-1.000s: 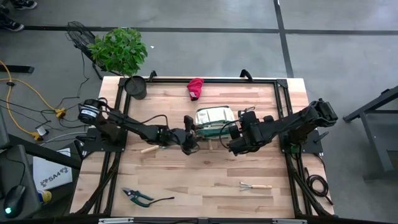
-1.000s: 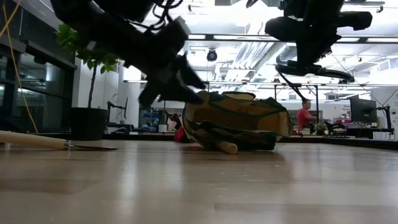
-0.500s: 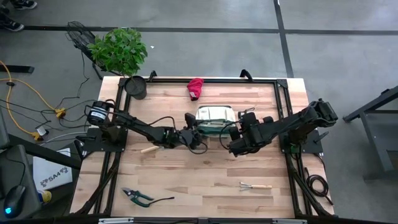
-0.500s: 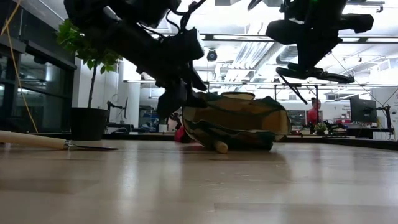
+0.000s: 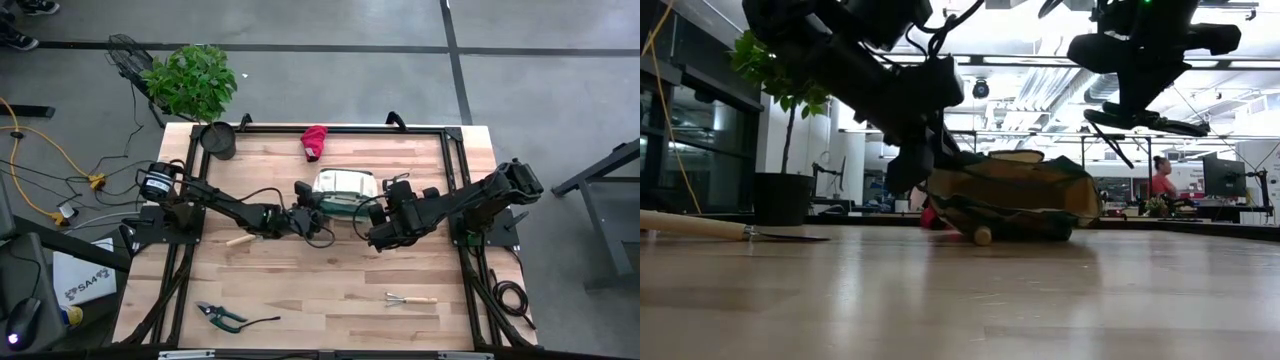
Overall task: Pick & Place Garden tools in Gardening bag
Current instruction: Put the top black shear scissor into the gardening bag
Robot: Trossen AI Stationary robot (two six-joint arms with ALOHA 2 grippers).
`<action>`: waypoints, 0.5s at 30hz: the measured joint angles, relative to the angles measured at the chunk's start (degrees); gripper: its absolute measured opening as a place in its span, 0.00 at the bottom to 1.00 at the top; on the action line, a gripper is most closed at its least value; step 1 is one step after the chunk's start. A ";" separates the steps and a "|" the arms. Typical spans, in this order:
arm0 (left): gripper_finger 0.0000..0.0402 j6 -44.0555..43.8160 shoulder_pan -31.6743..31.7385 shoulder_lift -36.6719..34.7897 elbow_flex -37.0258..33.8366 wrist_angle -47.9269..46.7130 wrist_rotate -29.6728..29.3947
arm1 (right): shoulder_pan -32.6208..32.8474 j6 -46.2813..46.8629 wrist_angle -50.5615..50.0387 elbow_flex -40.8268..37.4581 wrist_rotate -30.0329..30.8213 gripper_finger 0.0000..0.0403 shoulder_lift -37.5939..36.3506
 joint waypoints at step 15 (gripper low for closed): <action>0.01 -12.08 -0.03 -1.80 7.33 -21.22 5.39 | 0.00 -1.07 -0.19 0.04 -0.61 0.08 0.00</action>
